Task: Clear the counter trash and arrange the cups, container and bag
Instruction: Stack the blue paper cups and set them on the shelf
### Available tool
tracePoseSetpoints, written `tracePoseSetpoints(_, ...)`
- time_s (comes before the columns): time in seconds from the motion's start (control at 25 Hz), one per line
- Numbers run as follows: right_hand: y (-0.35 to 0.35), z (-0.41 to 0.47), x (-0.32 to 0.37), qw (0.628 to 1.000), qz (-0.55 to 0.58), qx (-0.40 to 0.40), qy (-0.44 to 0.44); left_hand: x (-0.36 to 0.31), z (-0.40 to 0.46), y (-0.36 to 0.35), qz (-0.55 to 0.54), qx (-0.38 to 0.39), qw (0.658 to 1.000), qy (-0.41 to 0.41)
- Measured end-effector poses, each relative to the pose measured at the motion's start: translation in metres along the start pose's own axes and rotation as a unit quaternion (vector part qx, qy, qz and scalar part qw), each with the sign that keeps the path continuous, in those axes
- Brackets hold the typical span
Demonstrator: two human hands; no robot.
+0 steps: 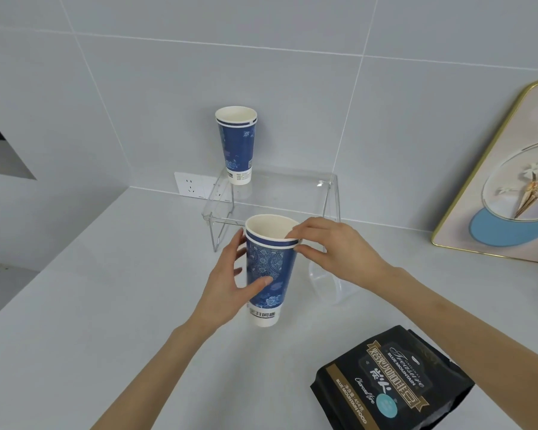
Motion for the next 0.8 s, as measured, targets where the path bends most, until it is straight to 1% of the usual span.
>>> tracePoseSetpoints(0.2, 0.029, 0.026, 0.006, 0.999, -0.017, -0.026, 0.027, -0.063, 0.007, 0.038, 0.066, -0.044, 0.989, -0.127)
tracePoseSetpoints(0.28, 0.041, 0.038, 0.005, 0.998, -0.024, -0.041, 0.033, -0.083, 0.015, 0.048, 0.104, -0.065, 0.980, -0.158)
tracePoseSetpoints(0.48, 0.066, 0.070, -0.015, 0.996, -0.062, -0.062, 0.019, -0.125, 0.046, 0.061, 0.172, -0.106, 0.956, -0.214)
tracePoseSetpoints(0.56, 0.069, 0.082, -0.030, 0.996, -0.073, -0.058, 0.005, -0.137, 0.062, 0.064, 0.211, -0.123, 0.942, -0.229)
tracePoseSetpoints(0.68, 0.067, 0.097, -0.056, 0.995, -0.085, -0.040, -0.020, -0.149, 0.087, 0.062, 0.280, -0.133, 0.919, -0.242)
tracePoseSetpoints(0.8, 0.060, 0.109, -0.079, 0.995, -0.084, -0.027, -0.043, -0.153, 0.115, 0.060, 0.322, -0.128, 0.909, -0.233)
Point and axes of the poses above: each hand's wrist, its own z-axis towards the middle knuckle, its own y-axis out of the back of the hand, x = y × z, the point moved 7 cm from there along z, towards the middle knuckle, and after that the axes turned 13 degrees about y, right-handed, at the moved point
